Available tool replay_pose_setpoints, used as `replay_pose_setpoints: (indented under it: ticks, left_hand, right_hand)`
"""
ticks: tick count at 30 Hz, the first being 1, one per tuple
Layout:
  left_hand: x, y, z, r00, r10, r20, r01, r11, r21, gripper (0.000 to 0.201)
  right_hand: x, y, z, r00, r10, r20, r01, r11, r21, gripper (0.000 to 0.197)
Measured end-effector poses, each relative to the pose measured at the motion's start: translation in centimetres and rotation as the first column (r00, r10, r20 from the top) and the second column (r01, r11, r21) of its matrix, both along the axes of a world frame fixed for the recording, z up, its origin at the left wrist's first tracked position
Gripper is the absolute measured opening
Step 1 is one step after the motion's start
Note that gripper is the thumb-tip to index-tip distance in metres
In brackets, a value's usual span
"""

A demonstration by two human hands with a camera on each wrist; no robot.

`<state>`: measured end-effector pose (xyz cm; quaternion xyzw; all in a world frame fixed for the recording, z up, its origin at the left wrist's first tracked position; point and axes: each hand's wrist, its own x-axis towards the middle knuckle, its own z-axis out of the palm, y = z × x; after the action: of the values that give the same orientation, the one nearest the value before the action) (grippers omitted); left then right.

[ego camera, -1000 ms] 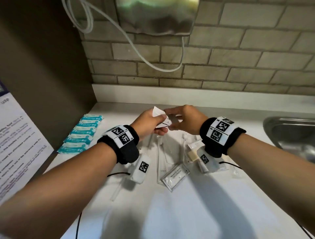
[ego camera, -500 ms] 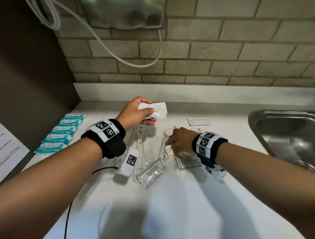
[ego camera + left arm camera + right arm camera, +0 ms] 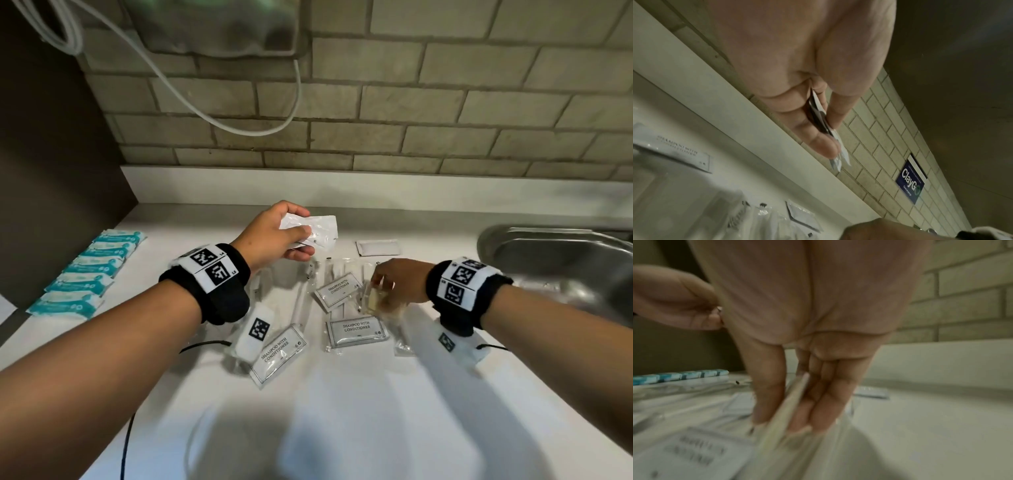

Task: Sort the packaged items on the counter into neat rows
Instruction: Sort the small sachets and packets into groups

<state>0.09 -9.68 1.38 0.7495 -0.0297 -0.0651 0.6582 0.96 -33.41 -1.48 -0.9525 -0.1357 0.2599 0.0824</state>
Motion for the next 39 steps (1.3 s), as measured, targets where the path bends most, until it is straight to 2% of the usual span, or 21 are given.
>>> replay_pose_setpoints:
  ticks: [2, 4, 5, 7, 9, 11, 19, 22, 23, 25, 27, 29, 31, 34, 36, 38, 39]
  left_hand:
    - [-0.1, -0.6, -0.3, 1.0, -0.013, -0.003, 0.013, 1.0, -0.001, 0.023]
    - [-0.2, -1.0, -0.6, 1.0, -0.026, -0.004, 0.026, 1.0, 0.001, 0.024]
    - [-0.2, -1.0, -0.6, 1.0, -0.029, -0.004, 0.029, 1.0, 0.004, 0.024]
    - [-0.2, -1.0, -0.6, 1.0, -0.028, -0.002, 0.028, 1.0, 0.007, 0.024]
    - [-0.1, -0.8, -0.4, 1.0, -0.021, 0.005, 0.021, 1.0, 0.004, 0.024]
    - [0.0, -0.2, 0.0, 1.0, -0.009, 0.012, 0.009, 1.0, 0.009, 0.023]
    - [-0.5, 4.7, 2.5, 0.991, 0.108, 0.074, -0.115, 0.989, 0.091, 0.022]
    - [-0.5, 6.6, 3.6, 0.985, 0.141, 0.097, -0.151, 0.983, 0.106, 0.021]
    - [-0.5, 7.4, 3.9, 0.983, 0.15, 0.102, -0.16, 0.981, 0.107, 0.021]
    - [-0.4, 8.7, 4.3, 0.98, 0.166, 0.109, -0.177, 0.979, 0.103, 0.021]
    - [-0.4, 10.3, 4.5, 0.976, 0.184, 0.113, -0.196, 0.975, 0.103, 0.023]
    - [-0.5, 12.1, 4.5, 0.974, 0.199, 0.108, -0.21, 0.973, 0.1, 0.023]
    - [-0.6, 14.0, 4.2, 0.971, 0.217, 0.102, -0.227, 0.969, 0.099, 0.023]
    - [-0.8, 17.0, 3.5, 0.97, 0.23, 0.082, -0.238, 0.966, 0.104, 0.02]
    - [-0.8, 19.3, 2.9, 0.969, 0.238, 0.065, -0.245, 0.963, 0.114, 0.02]
    - [-0.4, 21.2, 2.3, 0.968, 0.248, 0.046, -0.251, 0.96, 0.124, 0.022]
    - [-0.3, 21.9, 2.0, 0.967, 0.251, 0.039, -0.254, 0.959, 0.123, 0.022]
  right_hand:
    - [-0.3, 0.1, -1.0, 0.995, 0.055, 0.088, -0.052, 0.998, -0.036, 0.038]
    - [-0.2, 0.6, -1.6, 0.983, 0.122, 0.135, -0.113, 0.991, -0.076, 0.015]
    - [-0.3, 0.9, -1.7, 0.98, 0.15, 0.133, -0.14, 0.987, -0.083, 0.014]
    - [-0.2, 1.2, -1.8, 0.96, 0.246, 0.131, -0.22, 0.958, -0.184, 0.018]
    - [0.0, 1.2, -1.8, 0.932, 0.339, 0.132, -0.285, 0.905, -0.316, 0.044]
    - [0.1, 1.3, -1.5, 0.955, 0.268, 0.127, -0.208, 0.911, -0.356, 0.057]
    - [1.5, 2.2, -0.7, 0.966, 0.229, 0.121, -0.167, 0.906, -0.389, 0.054]
    - [1.8, 3.2, 0.4, 0.969, 0.199, 0.147, -0.145, 0.939, -0.313, 0.026]
    - [1.8, 3.9, 1.0, 0.97, 0.173, 0.171, -0.128, 0.962, -0.243, 0.023]
    - [1.8, 5.5, 2.0, 0.974, 0.111, 0.198, -0.103, 0.993, -0.054, 0.03]
    - [1.9, 8.0, 2.9, 0.977, 0.102, 0.187, -0.122, 0.987, 0.101, 0.04]
    - [2.3, 11.2, 3.3, 0.973, 0.149, 0.176, -0.175, 0.974, 0.146, 0.039]
    - [2.9, 14.9, 3.2, 0.964, 0.182, 0.192, -0.207, 0.971, 0.119, 0.015]
    - [4.7, 20.3, 2.2, 0.98, 0.131, 0.148, -0.153, 0.977, 0.15, 0.026]
    - [6.0, 23.8, 1.5, 0.987, 0.093, 0.129, -0.116, 0.976, 0.186, 0.017]
    - [7.4, 26.6, 0.7, 0.995, 0.021, 0.095, -0.041, 0.976, 0.213, 0.033]
    - [7.9, 27.5, 0.3, 0.998, -0.014, 0.066, -0.001, 0.976, 0.216, 0.032]
